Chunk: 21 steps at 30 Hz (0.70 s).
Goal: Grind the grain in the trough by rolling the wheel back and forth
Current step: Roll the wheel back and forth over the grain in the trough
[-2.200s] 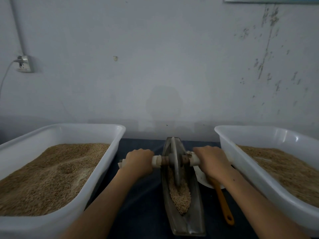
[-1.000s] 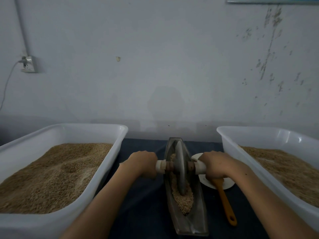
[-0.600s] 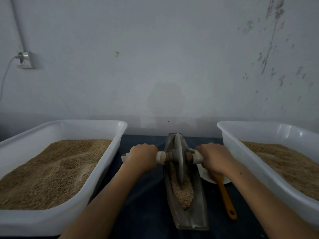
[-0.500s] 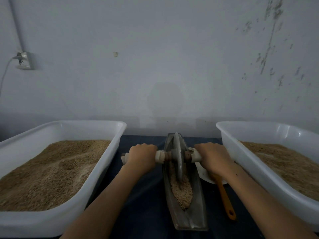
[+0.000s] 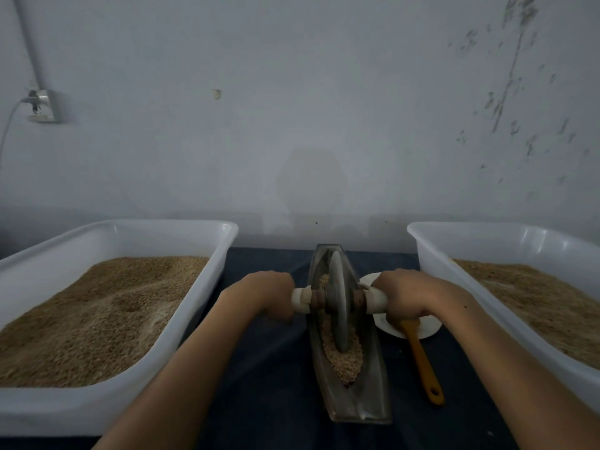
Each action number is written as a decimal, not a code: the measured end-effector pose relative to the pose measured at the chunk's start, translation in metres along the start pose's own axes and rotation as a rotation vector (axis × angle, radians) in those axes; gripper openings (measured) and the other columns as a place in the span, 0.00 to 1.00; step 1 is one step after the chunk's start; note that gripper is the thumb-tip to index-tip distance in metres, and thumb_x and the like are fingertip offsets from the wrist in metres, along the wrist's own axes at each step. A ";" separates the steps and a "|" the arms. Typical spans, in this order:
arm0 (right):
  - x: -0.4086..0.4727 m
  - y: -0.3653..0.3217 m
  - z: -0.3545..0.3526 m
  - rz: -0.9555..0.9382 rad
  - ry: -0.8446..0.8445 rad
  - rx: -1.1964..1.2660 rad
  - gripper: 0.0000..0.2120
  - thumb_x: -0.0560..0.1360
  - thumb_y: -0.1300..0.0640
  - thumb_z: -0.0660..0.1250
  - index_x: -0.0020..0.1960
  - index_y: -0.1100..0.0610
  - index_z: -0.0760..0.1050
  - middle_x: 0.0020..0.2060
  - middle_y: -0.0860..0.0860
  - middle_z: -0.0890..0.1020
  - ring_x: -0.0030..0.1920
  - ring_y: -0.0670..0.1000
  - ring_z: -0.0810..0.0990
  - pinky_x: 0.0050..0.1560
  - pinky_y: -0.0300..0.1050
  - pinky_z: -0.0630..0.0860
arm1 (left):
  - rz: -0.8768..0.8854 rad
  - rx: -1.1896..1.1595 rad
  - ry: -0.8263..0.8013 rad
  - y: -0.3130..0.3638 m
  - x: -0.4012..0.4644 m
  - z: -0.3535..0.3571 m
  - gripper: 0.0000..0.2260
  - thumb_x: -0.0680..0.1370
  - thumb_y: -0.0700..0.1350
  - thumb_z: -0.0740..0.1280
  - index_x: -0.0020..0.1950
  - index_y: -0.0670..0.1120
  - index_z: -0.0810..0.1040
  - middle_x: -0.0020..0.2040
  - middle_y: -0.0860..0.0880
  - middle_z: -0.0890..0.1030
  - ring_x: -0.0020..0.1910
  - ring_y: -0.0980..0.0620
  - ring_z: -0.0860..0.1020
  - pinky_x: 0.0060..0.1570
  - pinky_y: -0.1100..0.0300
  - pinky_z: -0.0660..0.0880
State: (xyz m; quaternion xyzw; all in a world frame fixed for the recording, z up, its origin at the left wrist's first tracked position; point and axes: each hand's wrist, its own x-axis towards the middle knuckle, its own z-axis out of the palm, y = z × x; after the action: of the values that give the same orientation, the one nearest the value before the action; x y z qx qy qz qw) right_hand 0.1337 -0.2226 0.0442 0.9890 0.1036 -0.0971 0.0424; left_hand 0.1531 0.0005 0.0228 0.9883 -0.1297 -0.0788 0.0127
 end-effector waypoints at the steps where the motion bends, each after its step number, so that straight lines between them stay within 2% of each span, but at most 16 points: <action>1: 0.000 0.000 0.000 0.000 0.021 -0.012 0.13 0.73 0.58 0.69 0.57 0.53 0.75 0.44 0.50 0.78 0.45 0.50 0.79 0.42 0.41 0.72 | 0.000 0.004 0.015 0.000 0.000 0.001 0.11 0.71 0.47 0.72 0.51 0.48 0.75 0.43 0.50 0.77 0.43 0.50 0.77 0.45 0.57 0.73; 3: 0.002 -0.002 0.002 -0.004 0.091 -0.050 0.13 0.73 0.57 0.68 0.58 0.52 0.74 0.45 0.49 0.78 0.45 0.49 0.77 0.42 0.42 0.71 | -0.002 0.018 0.070 0.000 0.000 0.002 0.11 0.72 0.48 0.72 0.51 0.48 0.75 0.42 0.51 0.76 0.43 0.51 0.76 0.46 0.56 0.73; 7: 0.007 -0.004 0.012 0.006 0.339 -0.056 0.10 0.75 0.58 0.65 0.55 0.49 0.73 0.50 0.50 0.80 0.48 0.51 0.78 0.46 0.44 0.71 | -0.013 0.082 0.315 0.001 0.000 0.008 0.07 0.74 0.47 0.68 0.50 0.48 0.75 0.45 0.50 0.78 0.43 0.50 0.76 0.42 0.57 0.70; 10: 0.008 -0.003 0.016 0.006 0.401 -0.026 0.09 0.75 0.60 0.64 0.53 0.49 0.73 0.50 0.50 0.80 0.50 0.52 0.79 0.47 0.45 0.72 | -0.015 0.101 0.390 0.003 0.000 0.011 0.07 0.75 0.47 0.66 0.52 0.48 0.74 0.48 0.49 0.79 0.45 0.50 0.76 0.42 0.58 0.68; 13: 0.005 -0.003 0.012 0.007 0.339 -0.032 0.11 0.75 0.59 0.65 0.56 0.49 0.74 0.50 0.50 0.80 0.50 0.51 0.78 0.48 0.45 0.72 | -0.004 0.097 0.353 0.003 0.000 0.008 0.07 0.75 0.46 0.66 0.52 0.48 0.75 0.48 0.49 0.79 0.43 0.52 0.75 0.42 0.58 0.69; 17: 0.001 -0.004 0.002 0.000 0.152 -0.063 0.13 0.73 0.58 0.67 0.58 0.52 0.74 0.44 0.49 0.76 0.43 0.49 0.75 0.39 0.41 0.68 | -0.007 0.071 0.192 0.003 -0.004 0.001 0.11 0.73 0.47 0.69 0.53 0.47 0.75 0.44 0.50 0.76 0.43 0.51 0.75 0.44 0.58 0.72; 19: -0.002 -0.003 -0.002 0.010 0.046 -0.020 0.15 0.73 0.59 0.69 0.58 0.54 0.74 0.44 0.50 0.77 0.45 0.50 0.77 0.42 0.42 0.72 | -0.013 0.047 0.089 0.004 -0.007 -0.003 0.13 0.72 0.47 0.71 0.55 0.46 0.75 0.44 0.50 0.75 0.45 0.49 0.77 0.48 0.56 0.74; 21: -0.002 -0.002 -0.002 0.017 -0.029 0.020 0.16 0.73 0.59 0.69 0.60 0.55 0.74 0.49 0.52 0.80 0.49 0.51 0.79 0.48 0.44 0.76 | -0.011 0.035 0.032 0.005 -0.009 -0.005 0.15 0.72 0.47 0.72 0.56 0.46 0.75 0.45 0.49 0.76 0.47 0.49 0.77 0.51 0.55 0.75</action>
State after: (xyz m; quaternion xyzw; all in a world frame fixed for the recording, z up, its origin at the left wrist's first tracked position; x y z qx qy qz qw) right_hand 0.1320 -0.2207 0.0467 0.9886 0.0937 -0.1122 0.0350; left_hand 0.1444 -0.0018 0.0298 0.9902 -0.1255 -0.0605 -0.0031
